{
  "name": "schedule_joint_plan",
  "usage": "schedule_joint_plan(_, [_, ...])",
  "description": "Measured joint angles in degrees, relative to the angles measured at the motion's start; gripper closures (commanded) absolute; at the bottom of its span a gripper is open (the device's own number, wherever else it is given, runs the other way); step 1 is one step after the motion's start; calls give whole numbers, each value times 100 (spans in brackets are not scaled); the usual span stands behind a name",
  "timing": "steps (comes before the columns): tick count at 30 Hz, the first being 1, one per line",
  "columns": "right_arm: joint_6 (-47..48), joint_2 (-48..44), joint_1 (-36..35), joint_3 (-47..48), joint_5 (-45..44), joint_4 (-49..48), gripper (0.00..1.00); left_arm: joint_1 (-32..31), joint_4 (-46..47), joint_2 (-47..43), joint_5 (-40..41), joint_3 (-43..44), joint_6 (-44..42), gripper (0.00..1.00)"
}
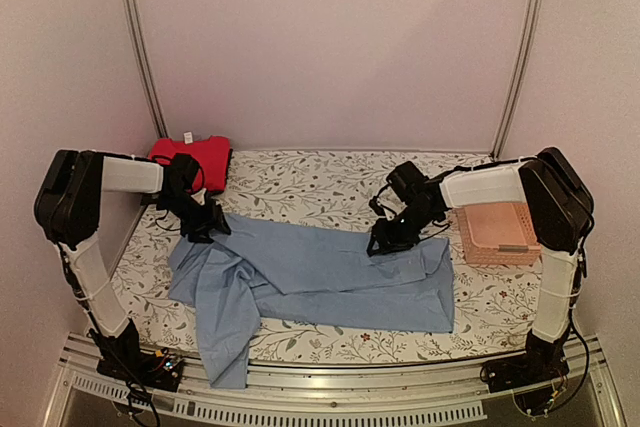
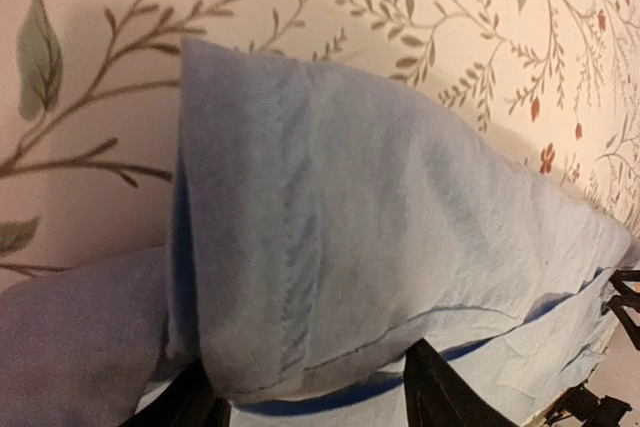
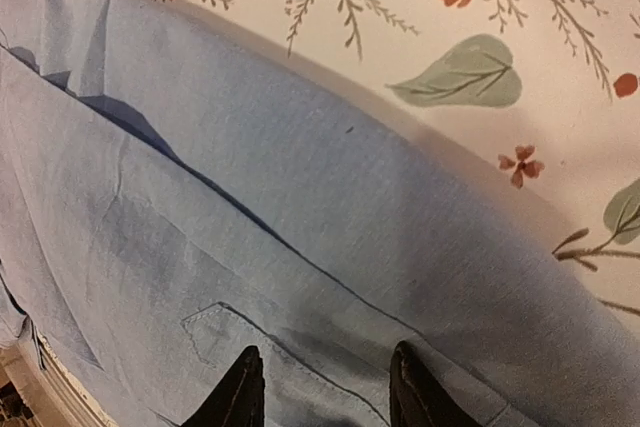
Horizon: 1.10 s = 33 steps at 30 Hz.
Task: Fold and stack the mixed laundry pile
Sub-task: Adjust the rectangle-folded shirt at the center of the board.
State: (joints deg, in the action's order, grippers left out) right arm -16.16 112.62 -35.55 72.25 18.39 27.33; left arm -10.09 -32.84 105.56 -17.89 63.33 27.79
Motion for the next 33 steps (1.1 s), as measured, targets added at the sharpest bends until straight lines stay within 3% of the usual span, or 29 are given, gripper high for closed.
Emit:
schedule_joint_plan(7, [175, 721, 354, 1008, 240, 9, 55, 481, 330, 278, -197, 516, 28, 19])
schedule_joint_plan(13, [291, 341, 153, 1040, 293, 120, 55, 472, 269, -955, -164, 356, 125, 17])
schedule_joint_plan(19, [267, -728, -629, 612, 439, 35, 55, 44, 282, -2280, -273, -452, 184, 21])
schedule_joint_plan(26, [83, -446, -909, 85, 570, -125, 56, -715, 444, -1777, -313, -1005, 387, 25])
schedule_joint_plan(33, [101, 411, -400, 398, 643, -188, 56, -627, 704, -850, -240, -800, 461, 26])
